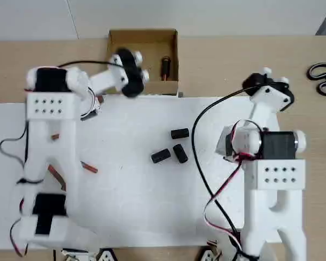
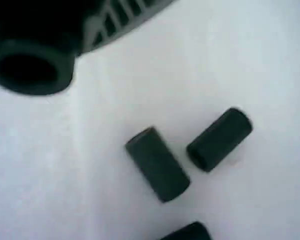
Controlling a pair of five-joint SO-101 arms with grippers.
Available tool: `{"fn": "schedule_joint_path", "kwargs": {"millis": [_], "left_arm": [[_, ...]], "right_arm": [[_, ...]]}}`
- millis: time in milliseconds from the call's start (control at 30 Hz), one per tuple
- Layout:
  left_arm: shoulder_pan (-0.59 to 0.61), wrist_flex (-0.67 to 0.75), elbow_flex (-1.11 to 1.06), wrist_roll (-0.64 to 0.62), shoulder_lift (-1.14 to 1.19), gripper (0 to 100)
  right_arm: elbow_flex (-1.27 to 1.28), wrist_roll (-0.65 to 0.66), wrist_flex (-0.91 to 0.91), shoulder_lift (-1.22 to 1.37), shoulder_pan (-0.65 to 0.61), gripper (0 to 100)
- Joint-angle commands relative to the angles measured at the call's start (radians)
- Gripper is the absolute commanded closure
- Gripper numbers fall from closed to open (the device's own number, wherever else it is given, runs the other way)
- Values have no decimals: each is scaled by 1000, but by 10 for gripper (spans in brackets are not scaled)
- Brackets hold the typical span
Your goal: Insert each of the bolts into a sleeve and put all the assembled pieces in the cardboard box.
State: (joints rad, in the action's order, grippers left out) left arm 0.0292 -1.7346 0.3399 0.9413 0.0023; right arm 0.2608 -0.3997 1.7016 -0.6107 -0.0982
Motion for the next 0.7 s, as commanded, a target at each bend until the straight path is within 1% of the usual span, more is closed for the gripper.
{"fn": "schedule_joint_path", "kwargs": {"millis": [0, 100, 200, 300, 400, 533, 667], "left_arm": [[-11, -15, 30, -316, -164, 995], [-12, -17, 27, -503, -259, 995], [-14, -17, -15, -615, -348, 995], [-15, -11, -91, -729, -436, 995], [-15, -11, -170, -862, -528, 995], [-20, 12, -280, -1040, -641, 995], [-89, 77, -423, -1270, -736, 995]], "right_arm": [[-48, 6, 19, -113, -70, 996], [-6, 6, 12, -232, -133, 996], [75, 8, 8, -332, -173, 996], [169, 43, -1, -423, -177, 996], [249, 74, -65, -506, -177, 996], [356, 80, -202, -608, -177, 996], [499, 87, -334, -691, -185, 996]]}}
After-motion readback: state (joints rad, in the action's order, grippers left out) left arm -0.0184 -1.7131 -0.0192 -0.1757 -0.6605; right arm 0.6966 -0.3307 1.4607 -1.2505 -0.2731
